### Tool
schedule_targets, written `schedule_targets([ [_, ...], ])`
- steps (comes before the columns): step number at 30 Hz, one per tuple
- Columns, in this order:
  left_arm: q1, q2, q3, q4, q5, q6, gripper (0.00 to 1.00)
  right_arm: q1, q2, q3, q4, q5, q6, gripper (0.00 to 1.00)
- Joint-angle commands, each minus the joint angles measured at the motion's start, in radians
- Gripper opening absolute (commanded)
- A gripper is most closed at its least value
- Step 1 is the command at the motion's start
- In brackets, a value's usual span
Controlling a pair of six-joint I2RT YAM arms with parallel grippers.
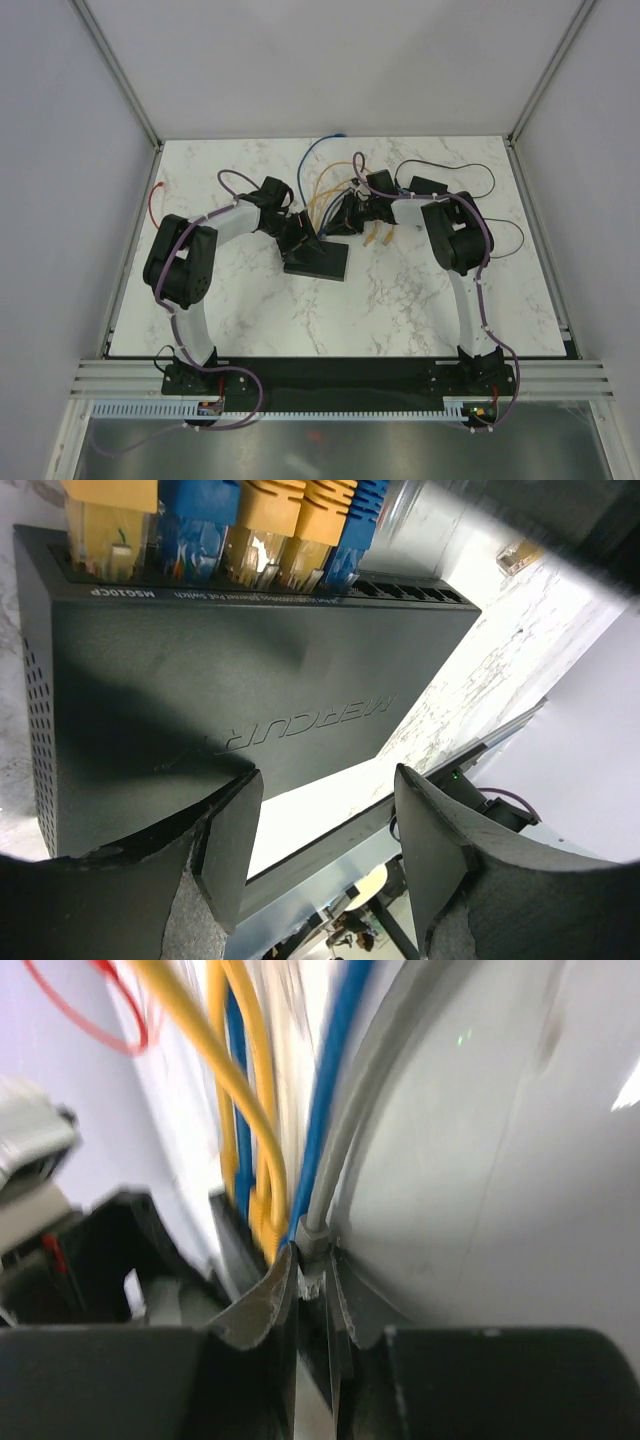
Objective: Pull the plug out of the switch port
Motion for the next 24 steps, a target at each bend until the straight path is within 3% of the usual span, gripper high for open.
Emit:
schedule_targets([
  [1, -0.003, 0.109, -0.084, -0.092, -0.215, 0.030, 0.67, -0.020, -0.024, 0.075, -0.017, 0.243, -0.164, 0.00],
  [5, -0.003, 0.118, -0.081, -0.087, -0.207, 0.030, 0.67, -0.020, -0.059, 0.037, -0.020, 0.249, -0.285, 0.00],
  [8, -0.003, 0.112, -0.081, -0.084, -0.206, 0.045, 0.66, -0.030, -0.048, 0.017, -0.020, 0.237, -0.261, 0.00],
  [14, -0.006, 0.055, -0.078, -0.084, -0.198, 0.114, 0.64, -0.034, -0.103, 0.078, -0.005, 0.125, -0.021, 0.00],
  [18, -0.021, -0.082, -0.060, -0.084, -0.164, 0.178, 0.64, -0.039, -0.168, 0.119, -0.169, -0.042, 0.092, 0.00],
  [24, -0.029, -0.251, -0.031, -0.071, -0.019, 0.269, 0.68, -0.043, -0.396, -0.054, -0.240, -0.185, 0.093, 0.00],
])
